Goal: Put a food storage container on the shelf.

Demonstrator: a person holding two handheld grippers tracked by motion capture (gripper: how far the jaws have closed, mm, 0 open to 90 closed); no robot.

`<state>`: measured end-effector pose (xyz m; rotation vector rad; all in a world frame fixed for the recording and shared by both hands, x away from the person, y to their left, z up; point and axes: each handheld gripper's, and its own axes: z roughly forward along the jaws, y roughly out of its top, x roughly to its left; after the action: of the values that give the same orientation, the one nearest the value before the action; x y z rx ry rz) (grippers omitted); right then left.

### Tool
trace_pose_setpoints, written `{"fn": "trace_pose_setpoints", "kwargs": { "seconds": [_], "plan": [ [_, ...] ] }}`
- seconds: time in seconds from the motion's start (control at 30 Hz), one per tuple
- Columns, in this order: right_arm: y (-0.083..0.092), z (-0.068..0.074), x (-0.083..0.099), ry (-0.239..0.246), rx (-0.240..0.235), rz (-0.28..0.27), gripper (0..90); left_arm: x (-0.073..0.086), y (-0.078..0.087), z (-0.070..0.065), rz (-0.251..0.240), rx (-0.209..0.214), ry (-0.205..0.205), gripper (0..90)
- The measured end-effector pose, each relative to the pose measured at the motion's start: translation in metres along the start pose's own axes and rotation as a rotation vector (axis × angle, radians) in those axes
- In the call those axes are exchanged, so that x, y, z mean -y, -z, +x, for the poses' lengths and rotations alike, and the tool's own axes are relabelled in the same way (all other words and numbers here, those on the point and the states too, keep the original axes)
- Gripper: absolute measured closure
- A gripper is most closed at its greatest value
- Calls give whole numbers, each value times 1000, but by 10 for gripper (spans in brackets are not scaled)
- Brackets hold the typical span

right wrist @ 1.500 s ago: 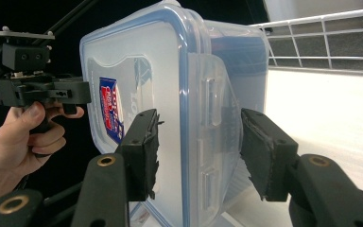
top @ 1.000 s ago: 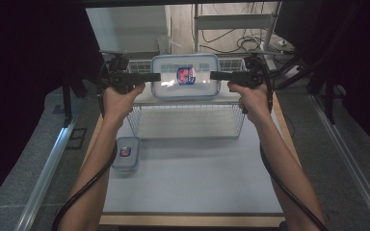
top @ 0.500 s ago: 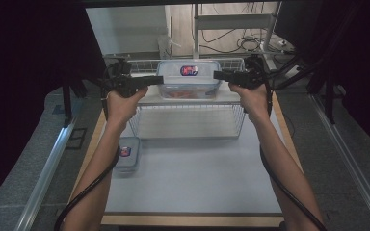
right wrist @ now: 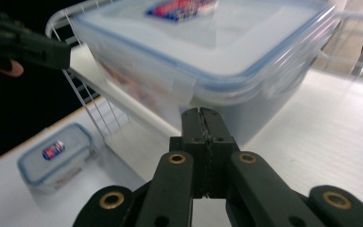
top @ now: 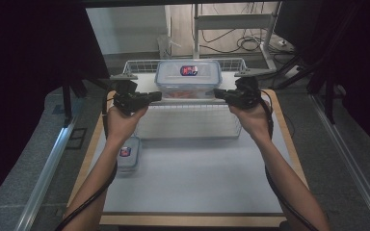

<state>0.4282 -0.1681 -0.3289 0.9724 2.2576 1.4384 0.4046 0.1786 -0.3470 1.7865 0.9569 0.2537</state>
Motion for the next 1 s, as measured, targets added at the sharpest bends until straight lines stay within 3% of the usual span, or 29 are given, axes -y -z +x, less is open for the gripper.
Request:
{"fn": "trace_pose_setpoints", "kwargs": {
  "seconds": [0.13,0.33,0.43,0.7,1.0],
  "plan": [
    [-9,-1,2,-3,-10,10,896,-3,-9,0,5,-30,-2,880],
    [-13,-7,1,-13,13,9,894,-6,-17,5,16,-48,23,866],
    [-15,-10,1,-18,16,18,890,-6,-18,6,6,-39,37,854],
    [-4,-2,10,-4,-21,2,817,6,-8,-23,12,2,-41,769],
    [7,20,30,60,-39,2,629,33,-4,-50,60,-26,-145,551]
  ]
}}
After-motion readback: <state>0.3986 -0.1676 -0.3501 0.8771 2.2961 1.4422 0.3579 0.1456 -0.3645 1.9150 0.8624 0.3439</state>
